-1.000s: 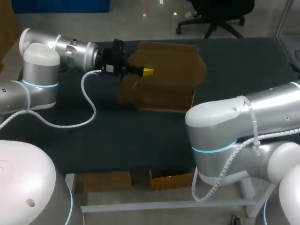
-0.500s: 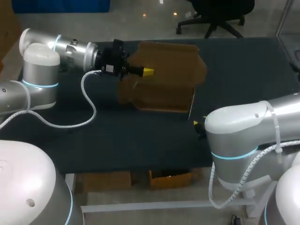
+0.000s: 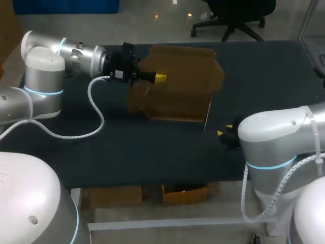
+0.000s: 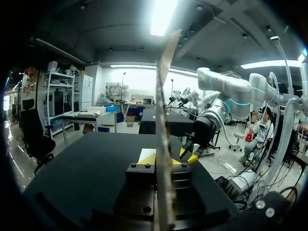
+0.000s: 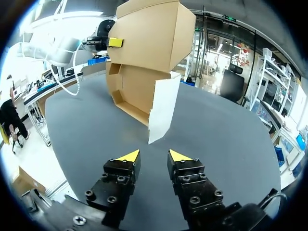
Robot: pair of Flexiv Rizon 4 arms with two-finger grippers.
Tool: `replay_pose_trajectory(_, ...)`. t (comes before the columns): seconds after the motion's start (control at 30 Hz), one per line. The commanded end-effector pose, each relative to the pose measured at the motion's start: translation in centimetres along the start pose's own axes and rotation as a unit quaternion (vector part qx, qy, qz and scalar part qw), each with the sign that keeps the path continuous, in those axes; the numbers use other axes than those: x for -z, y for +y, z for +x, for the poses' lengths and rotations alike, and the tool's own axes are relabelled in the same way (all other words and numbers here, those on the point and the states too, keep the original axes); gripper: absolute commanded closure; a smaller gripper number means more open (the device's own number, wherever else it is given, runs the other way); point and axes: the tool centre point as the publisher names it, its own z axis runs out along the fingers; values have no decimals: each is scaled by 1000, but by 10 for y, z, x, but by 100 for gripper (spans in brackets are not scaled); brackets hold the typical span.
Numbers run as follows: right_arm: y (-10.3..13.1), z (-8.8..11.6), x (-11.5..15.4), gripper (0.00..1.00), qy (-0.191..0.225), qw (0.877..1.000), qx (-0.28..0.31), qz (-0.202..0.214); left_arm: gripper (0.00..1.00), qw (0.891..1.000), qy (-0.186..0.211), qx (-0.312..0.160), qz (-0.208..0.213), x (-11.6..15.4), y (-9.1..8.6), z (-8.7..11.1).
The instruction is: Assemble the packaging by folding the flat box into shape, placing the metal phone stand inside, and closing the box properly
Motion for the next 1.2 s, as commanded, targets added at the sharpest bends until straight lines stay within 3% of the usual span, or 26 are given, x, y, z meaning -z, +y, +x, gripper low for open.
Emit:
replay_pose_trajectory(0.03,-1,-11,-3,65,77,997,14,-1,100,1000,0,0,0,-1,2,0)
replay_pose_trajectory(0.43,-2,-29,-18,66,139,989,34,-26,100,1000,0,0,0,-1,2,0)
replay_pose_trajectory(1.2,13,-29,-35,64,187,978,72,-50,100,1000,0,0,0,-1,2,0)
